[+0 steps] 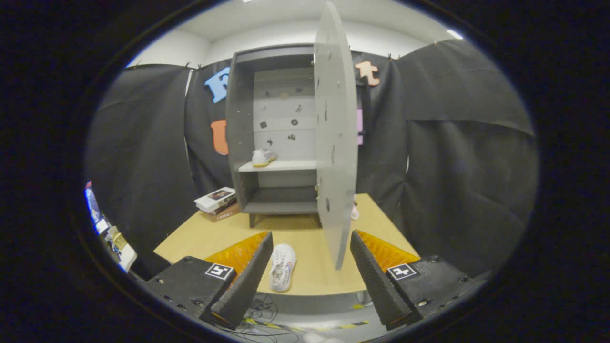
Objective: Open the shoe cabinet door, grab the shoes and put them into the shoe cabinet, then close the shoe cabinet door.
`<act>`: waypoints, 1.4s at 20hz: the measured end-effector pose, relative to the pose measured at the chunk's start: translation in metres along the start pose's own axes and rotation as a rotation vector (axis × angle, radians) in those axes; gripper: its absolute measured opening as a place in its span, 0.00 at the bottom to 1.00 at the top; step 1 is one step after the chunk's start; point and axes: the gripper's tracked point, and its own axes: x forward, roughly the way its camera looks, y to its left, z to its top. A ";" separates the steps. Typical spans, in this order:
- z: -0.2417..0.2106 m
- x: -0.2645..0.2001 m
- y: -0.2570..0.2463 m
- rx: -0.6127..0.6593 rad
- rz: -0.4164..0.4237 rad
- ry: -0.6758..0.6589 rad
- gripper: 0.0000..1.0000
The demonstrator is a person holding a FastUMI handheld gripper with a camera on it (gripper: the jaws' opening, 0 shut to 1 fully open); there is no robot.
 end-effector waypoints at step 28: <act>-0.210 0.293 0.106 0.002 0.150 0.295 1.00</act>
